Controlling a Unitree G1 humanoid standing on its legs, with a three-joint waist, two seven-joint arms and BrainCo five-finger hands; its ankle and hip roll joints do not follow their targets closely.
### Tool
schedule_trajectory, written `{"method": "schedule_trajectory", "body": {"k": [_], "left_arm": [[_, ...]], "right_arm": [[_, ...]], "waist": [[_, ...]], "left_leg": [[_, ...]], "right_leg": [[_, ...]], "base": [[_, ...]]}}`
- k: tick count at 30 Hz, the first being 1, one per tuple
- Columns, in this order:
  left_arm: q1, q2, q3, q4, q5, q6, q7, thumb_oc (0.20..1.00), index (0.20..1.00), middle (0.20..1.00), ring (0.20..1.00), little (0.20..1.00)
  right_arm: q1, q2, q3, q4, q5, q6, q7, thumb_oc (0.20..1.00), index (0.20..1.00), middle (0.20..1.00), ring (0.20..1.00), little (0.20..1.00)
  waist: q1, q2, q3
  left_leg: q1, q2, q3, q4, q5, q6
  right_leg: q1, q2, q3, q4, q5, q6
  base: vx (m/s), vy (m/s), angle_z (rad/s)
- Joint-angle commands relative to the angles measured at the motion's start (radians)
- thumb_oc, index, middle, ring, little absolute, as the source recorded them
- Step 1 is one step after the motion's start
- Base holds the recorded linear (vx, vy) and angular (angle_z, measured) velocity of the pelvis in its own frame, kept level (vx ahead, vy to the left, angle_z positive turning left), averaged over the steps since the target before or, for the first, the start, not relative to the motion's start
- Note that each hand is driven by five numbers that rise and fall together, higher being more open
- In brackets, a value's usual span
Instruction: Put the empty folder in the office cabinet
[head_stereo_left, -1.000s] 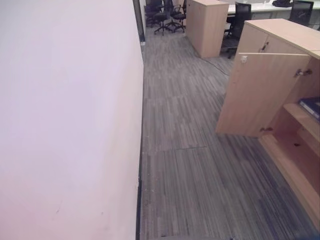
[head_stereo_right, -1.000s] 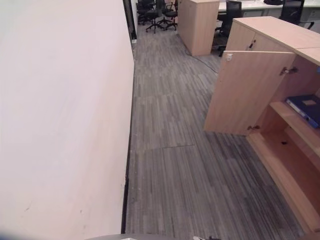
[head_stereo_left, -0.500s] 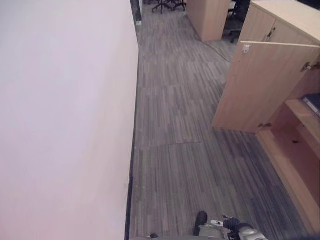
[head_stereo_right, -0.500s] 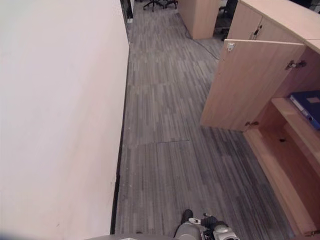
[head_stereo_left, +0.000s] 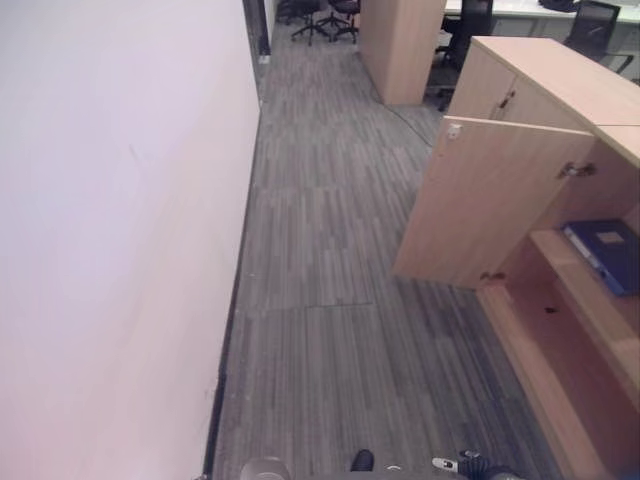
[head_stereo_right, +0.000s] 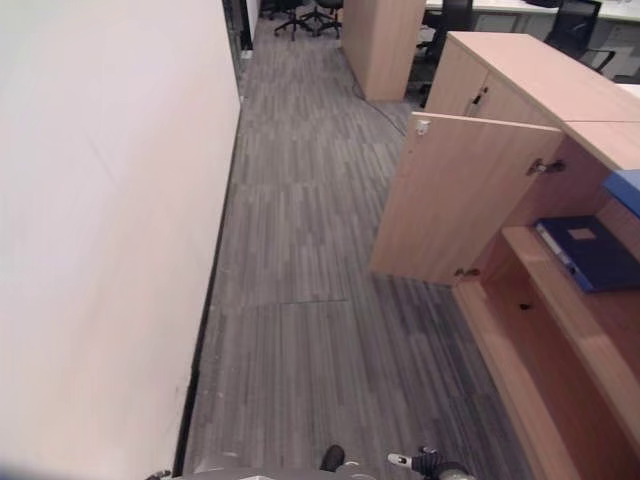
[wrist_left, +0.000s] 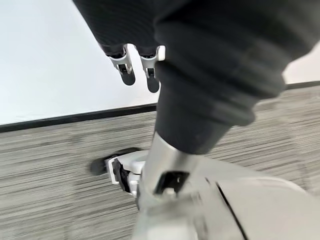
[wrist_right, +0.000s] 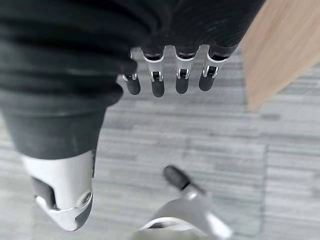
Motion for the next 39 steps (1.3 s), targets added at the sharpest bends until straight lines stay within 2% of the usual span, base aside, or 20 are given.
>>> {"method": "schedule_trajectory", "body": {"k": [1,2,3,5,6,7,10,11,13,16,20,23,24,25,26,28,30,32,35,39], "left_arm": [[-0.028,-0.006,-0.051,-0.014,0.009,-0.016,0.004,1.0,1.0,1.0,1.0,1.0],[-0.021,-0.008,-0.04,-0.006,-0.005,-0.016,0.002,1.0,1.0,1.0,1.0,1.0],[-0.014,-0.008,-0.026,0.004,-0.024,-0.014,-0.003,1.0,1.0,1.0,1.0,1.0],[0.002,-0.01,-0.006,0.034,-0.038,-0.016,-0.006,1.0,1.0,1.0,1.0,1.0],[0.002,-0.011,-0.006,0.034,-0.038,-0.016,-0.006,1.0,1.0,1.0,1.0,1.0],[0.01,-0.013,-0.006,0.059,-0.036,-0.014,-0.014,1.0,1.0,1.0,1.0,1.0],[0.02,-0.019,0.007,0.08,-0.048,-0.013,-0.021,1.0,1.0,1.0,1.0,1.0],[0.034,-0.028,0.029,0.102,-0.066,-0.014,-0.035,1.0,1.0,1.0,1.0,1.0],[0.044,-0.031,0.034,0.104,-0.061,-0.012,-0.034,1.0,1.0,1.0,1.0,1.0],[0.044,-0.028,0.035,0.096,-0.057,-0.012,-0.032,1.0,1.0,1.0,1.0,1.0],[0.034,-0.016,0.064,0.063,-0.081,-0.016,-0.012,1.0,1.0,1.0,1.0,1.0],[0.025,-0.01,0.075,0.06,-0.092,-0.01,-0.007,1.0,1.0,1.0,1.0,1.0],[0.025,-0.01,0.075,0.06,-0.092,-0.01,-0.007,1.0,1.0,1.0,1.0,1.0],[0.019,0.004,0.066,0.055,-0.081,-0.003,-0.008,1.0,1.0,1.0,1.0,1.0],[0.02,0.011,0.064,0.054,-0.073,0.0,-0.009,1.0,1.0,1.0,1.0,1.0],[0.031,0.018,0.07,0.065,-0.063,0.004,-0.009,1.0,1.0,1.0,1.0,1.0],[0.035,0.017,0.072,0.077,-0.058,0.009,-0.01,1.0,1.0,1.0,1.0,1.0],[0.037,0.015,0.072,0.081,-0.048,0.016,-0.014,1.0,1.0,1.0,1.0,1.0],[0.037,0.011,0.064,0.085,-0.018,0.017,-0.022,1.0,1.0,1.0,1.0,1.0],[0.025,0.013,0.06,0.083,-0.003,0.015,-0.027,1.0,1.0,1.0,1.0,1.0]], "right_arm": [[-0.021,-0.029,0.013,0.041,0.01,-0.002,-0.011,1.0,1.0,1.0,1.0,1.0],[-0.018,-0.03,0.011,0.041,0.012,-0.003,-0.01,1.0,1.0,1.0,1.0,1.0],[-0.016,-0.029,0.006,0.039,0.018,-0.005,-0.01,1.0,1.0,1.0,1.0,1.0],[-0.009,-0.025,0.006,0.036,0.021,-0.012,-0.008,1.0,1.0,1.0,1.0,1.0],[-0.009,-0.025,0.006,0.036,0.021,-0.012,-0.008,1.0,1.0,1.0,1.0,1.0],[-0.003,-0.021,0.009,0.039,0.019,-0.016,-0.007,1.0,1.0,1.0,1.0,1.0],[0.003,-0.022,0.009,0.038,0.013,-0.018,-0.003,1.0,1.0,1.0,1.0,1.0],[0.014,-0.021,0.004,0.039,0.005,-0.019,0.008,1.0,1.0,1.0,1.0,1.0],[0.027,-0.018,-0.009,0.043,-0.001,-0.014,0.011,1.0,1.0,1.0,1.0,1.0],[0.042,-0.013,-0.016,0.047,-0.002,-0.01,0.013,1.0,1.0,1.0,1.0,1.0],[0.054,0.012,-0.038,0.064,0.002,-0.002,0.018,1.0,1.0,1.0,1.0,1.0],[0.035,0.015,-0.046,0.044,0.022,-0.003,0.017,1.0,1.0,1.0,1.0,1.0],[0.035,0.016,-0.046,0.043,0.022,-0.003,0.017,1.0,1.0,1.0,1.0,1.0],[0.022,0.018,-0.025,0.017,0.028,-0.009,0.012,1.0,1.0,1.0,1.0,1.0],[0.019,0.021,-0.013,0.003,0.026,-0.012,0.011,1.0,1.0,1.0,1.0,1.0],[0.006,0.021,0.004,-0.018,0.017,-0.018,0.011,1.0,1.0,1.0,1.0,1.0],[-0.015,0.016,0.015,-0.03,0.011,-0.019,0.01,1.0,1.0,1.0,1.0,1.0],[-0.033,0.015,0.028,-0.034,0.007,-0.014,0.009,1.0,1.0,1.0,1.0,1.0],[-0.041,0.02,0.029,-0.031,0.016,-0.012,0.004,1.0,1.0,1.0,1.0,1.0],[-0.026,0.027,0.023,-0.018,0.026,-0.012,0.0,1.0,1.0,1.0,1.0,1.0]], "waist": [[0.011,-0.005,0.043],[0.02,-0.006,0.042],[0.03,-0.008,0.04],[0.052,0.013,0.041],[0.051,0.013,0.039],[0.069,0.03,0.046],[0.07,0.045,0.046],[0.068,0.065,0.028],[0.059,0.071,0.003],[0.051,0.069,-0.014],[0.048,0.06,-0.048],[0.048,0.061,-0.038],[0.05,0.06,-0.038],[0.05,0.062,-0.028],[0.054,0.064,-0.019],[0.063,0.051,-0.013],[0.06,0.06,0.003],[0.049,0.064,0.025],[0.027,0.045,0.042],[0.011,0.024,0.046]], "left_leg": [[-0.018,-0.058,0.057,-0.228,-0.016,0.083],[-0.035,-0.072,0.039,-0.29,-0.015,0.081],[-0.048,-0.094,0.021,-0.415,0.025,0.087],[-0.063,-0.11,-0.074,-0.604,0.116,0.055],[-0.063,-0.111,-0.075,-0.608,0.12,0.055],[-0.076,-0.124,-0.162,-0.738,0.159,0.036],[-0.087,-0.13,-0.215,-0.786,0.179,0.019],[-0.053,-0.122,-0.227,-0.817,0.187,0.013],[-0.023,-0.125,-0.208,-0.824,0.199,0.013],[0.004,-0.144,-0.178,-0.821,0.179,0.029],[0.083,-0.232,-0.132,-0.83,0.093,0.098],[0.133,-0.267,-0.086,-0.83,0.045,0.141],[0.133,-0.268,-0.084,-0.83,0.045,0.141],[0.174,-0.271,-0.05,-0.83,0.006,0.146],[0.185,-0.27,-0.025,-0.83,0.007,0.156],[0.224,-0.267,0.02,-0.83,-0.035,0.154],[0.237,-0.249,0.057,-0.83,-0.044,0.15],[0.266,-0.244,0.085,-0.83,-0.06,0.148],[0.312,-0.252,0.103,-0.83,-0.093,0.14],[0.338,-0.252,0.105,-0.83,-0.118,0.131]], "right_leg": [[0.04,-0.064,0.081,0.08,-0.05,0.059],[0.05,-0.065,0.091,0.074,-0.054,0.065],[0.049,-0.071,0.097,0.07,-0.047,0.066],[0.084,-0.052,0.127,0.06,-0.063,0.074],[0.082,-0.051,0.125,0.059,-0.062,0.074],[0.11,-0.039,0.164,0.056,-0.078,0.076],[0.123,-0.034,0.198,0.054,-0.087,0.082],[0.136,-0.034,0.225,0.044,-0.097,0.098],[0.144,-0.06,0.229,0.037,-0.096,0.113],[0.142,-0.094,0.239,0.045,-0.095,0.132],[0.081,-0.197,0.269,0.153,-0.084,0.181],[-0.009,-0.275,0.246,0.339,0.042,0.169],[-0.012,-0.276,0.249,0.342,0.041,0.17],[-0.039,-0.315,0.176,0.449,0.054,0.15],[-0.056,-0.338,0.114,0.482,0.067,0.141],[-0.073,-0.363,0.014,0.487,0.071,0.166],[-0.112,-0.326,-0.059,0.42,0.081,0.18],[-0.177,-0.258,-0.098,0.335,0.104,0.198],[-0.225,-0.185,-0.141,0.167,0.168,0.223],[-0.236,-0.146,-0.167,0.071,0.204,0.229]], "base": [[0.2,0.049,-0.32],[0.22,0.096,-0.35],[0.18,0.116,-0.29],[0.21,0.106,-0.46],[0.3,0.114,-0.48],[0.28,0.116,-0.5],[0.22,0.124,-0.87],[0.31,0.268,-0.62],[0.3,0.304,-0.64],[0.19,0.219,-0.34],[0.23,0.378,-0.49],[0.12,0.245,-0.66],[0.18,0.241,-0.58],[0.14,0.245,-0.38],[0.24,0.276,-0.34],[0.19,0.109,-0.6],[0.11,0.009,-0.97],[0.13,-0.027,-1.0],[0.19,-0.058,-0.56],[0.24,-0.113,-0.01]]}}
